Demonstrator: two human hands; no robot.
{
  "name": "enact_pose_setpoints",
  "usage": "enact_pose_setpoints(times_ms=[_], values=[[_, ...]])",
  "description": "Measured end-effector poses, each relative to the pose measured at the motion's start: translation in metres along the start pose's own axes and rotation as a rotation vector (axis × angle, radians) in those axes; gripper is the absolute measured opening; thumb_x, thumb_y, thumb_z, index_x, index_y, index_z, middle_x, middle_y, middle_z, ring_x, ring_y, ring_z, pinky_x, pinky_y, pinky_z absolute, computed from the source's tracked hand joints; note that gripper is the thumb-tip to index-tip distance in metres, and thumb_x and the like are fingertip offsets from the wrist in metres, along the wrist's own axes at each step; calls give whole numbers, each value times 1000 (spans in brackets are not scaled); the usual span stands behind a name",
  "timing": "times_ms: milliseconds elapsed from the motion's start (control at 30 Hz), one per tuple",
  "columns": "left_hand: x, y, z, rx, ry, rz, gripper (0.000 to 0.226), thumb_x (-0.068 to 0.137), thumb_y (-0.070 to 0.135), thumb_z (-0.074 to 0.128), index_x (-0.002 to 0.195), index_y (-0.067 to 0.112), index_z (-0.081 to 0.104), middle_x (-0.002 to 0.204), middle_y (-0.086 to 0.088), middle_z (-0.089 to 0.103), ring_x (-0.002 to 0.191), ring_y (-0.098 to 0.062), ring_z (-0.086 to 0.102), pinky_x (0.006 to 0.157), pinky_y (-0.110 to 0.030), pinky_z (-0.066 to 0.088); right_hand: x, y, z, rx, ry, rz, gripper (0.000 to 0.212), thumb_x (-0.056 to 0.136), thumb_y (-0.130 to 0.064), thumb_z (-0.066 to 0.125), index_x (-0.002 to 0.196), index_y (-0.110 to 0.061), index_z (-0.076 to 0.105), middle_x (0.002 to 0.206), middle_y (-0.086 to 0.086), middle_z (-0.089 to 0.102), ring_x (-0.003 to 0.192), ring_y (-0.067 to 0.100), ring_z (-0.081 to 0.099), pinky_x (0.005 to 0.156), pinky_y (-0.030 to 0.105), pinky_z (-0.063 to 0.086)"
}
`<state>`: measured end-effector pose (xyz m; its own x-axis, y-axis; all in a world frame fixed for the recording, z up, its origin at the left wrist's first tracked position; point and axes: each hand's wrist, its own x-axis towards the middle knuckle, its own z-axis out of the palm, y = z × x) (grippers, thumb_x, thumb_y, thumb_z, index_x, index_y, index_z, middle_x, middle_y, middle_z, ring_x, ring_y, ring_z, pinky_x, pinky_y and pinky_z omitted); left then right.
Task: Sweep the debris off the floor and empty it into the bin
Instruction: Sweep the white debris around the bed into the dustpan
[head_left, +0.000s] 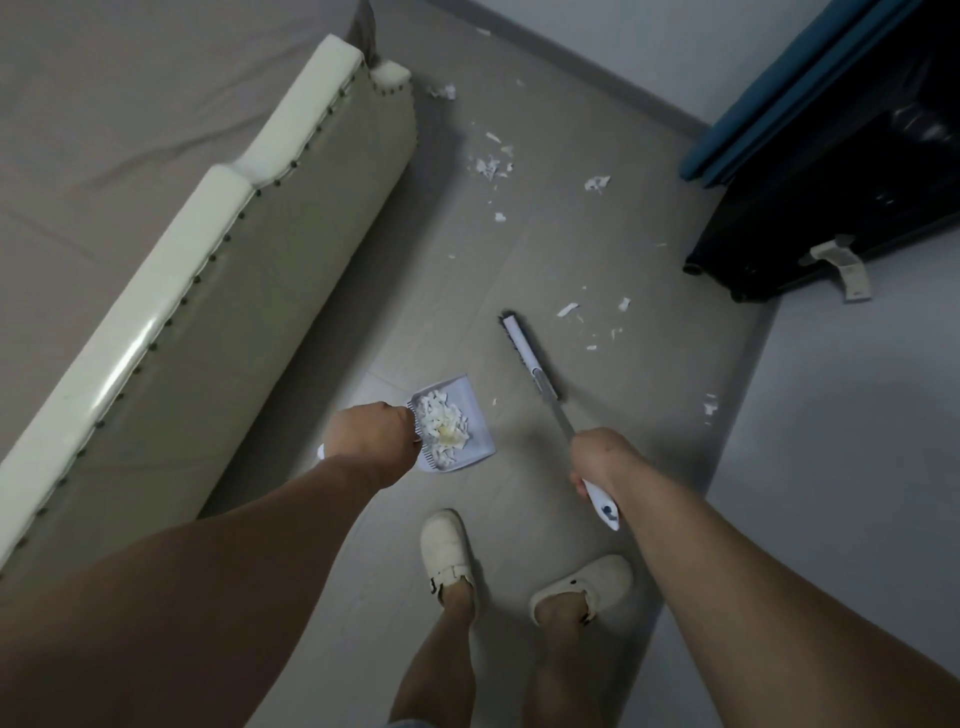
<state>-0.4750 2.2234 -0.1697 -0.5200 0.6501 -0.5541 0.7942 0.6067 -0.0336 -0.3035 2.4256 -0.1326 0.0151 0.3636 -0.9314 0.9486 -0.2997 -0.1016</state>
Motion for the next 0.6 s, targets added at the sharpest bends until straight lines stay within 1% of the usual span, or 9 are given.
enact_pose_setpoints(times_ms=[33, 100, 133, 167, 267, 333, 400, 533, 600], values=[[-2, 3, 2, -6, -3, -4, 20, 93, 33, 48, 90, 22, 65, 87, 0, 70, 79, -26, 69, 62, -28, 41, -2, -6, -2, -74, 38, 36, 29, 85, -10, 63, 58, -19, 62, 82, 10, 61, 58, 17, 62, 57, 22, 46], [-6, 8, 8, -11, -11, -2, 18, 93, 32, 48, 86, 24, 62, 86, 0, 70, 75, -26, 66, 62, -28, 40, 3, -4, 11, -501, 24, 9, 5, 79, -9, 71, 76, -12, 71, 89, 11, 62, 74, 21, 63, 67, 22, 46], [-9, 10, 10, -15, -11, -2, 18, 93, 32, 47, 86, 23, 61, 86, 0, 70, 73, -26, 64, 61, -28, 39, 3, -7, 16, -586, 35, 75, 4, 79, -9, 72, 77, -13, 70, 84, 8, 61, 71, 20, 60, 70, 23, 48], [-11, 11, 12, -18, -9, -4, 19, 93, 32, 46, 87, 22, 62, 85, 1, 69, 72, -26, 63, 61, -28, 39, 2, -7, 14, -647, -8, 10, 13, 81, -11, 72, 71, -15, 64, 76, 4, 57, 65, 16, 56, 70, 22, 49], [-14, 10, 15, -27, -26, -18, 24, 94, 33, 45, 88, 20, 63, 76, 1, 61, 66, -25, 58, 58, -28, 39, -14, 1, -1, -261, -194, 75, 29, 96, -18, 53, 68, -19, 42, 63, -1, 45, 47, 13, 41, 45, 19, 37], [-13, 12, 15, -31, -24, -11, 24, 94, 33, 44, 86, 20, 62, 72, 2, 58, 64, -24, 57, 57, -28, 40, -20, 12, -12, -41, -120, 49, 29, 97, -21, 40, 68, -19, 35, 57, 3, 40, 37, 15, 30, 43, 16, 22], [-13, 14, 15, -38, -30, -5, 23, 94, 33, 43, 85, 21, 61, 71, 3, 58, 64, -23, 58, 57, -27, 41, -21, 23, -18, 4, -87, 50, 28, 97, -23, 38, 69, -20, 33, 57, 4, 35, 41, 14, 24, 46, 17, 16], [-11, 15, 10, -19, -29, 3, 22, 94, 35, 45, 91, 23, 63, 76, 3, 61, 67, -24, 59, 58, -29, 42, -17, 26, -6, -120, -60, -104, 32, 98, -13, 41, 68, -23, 39, 64, 3, 47, 50, 15, 45, 49, 22, 40], [-12, 13, 8, -1, -32, 1, 24, 95, 39, 44, 95, 25, 63, 81, 1, 64, 66, -25, 56, 59, -29, 44, -16, 27, 3, -93, -94, -91, 31, 98, -10, 40, 68, -19, 40, 65, 4, 48, 51, 15, 47, 51, 23, 42]])
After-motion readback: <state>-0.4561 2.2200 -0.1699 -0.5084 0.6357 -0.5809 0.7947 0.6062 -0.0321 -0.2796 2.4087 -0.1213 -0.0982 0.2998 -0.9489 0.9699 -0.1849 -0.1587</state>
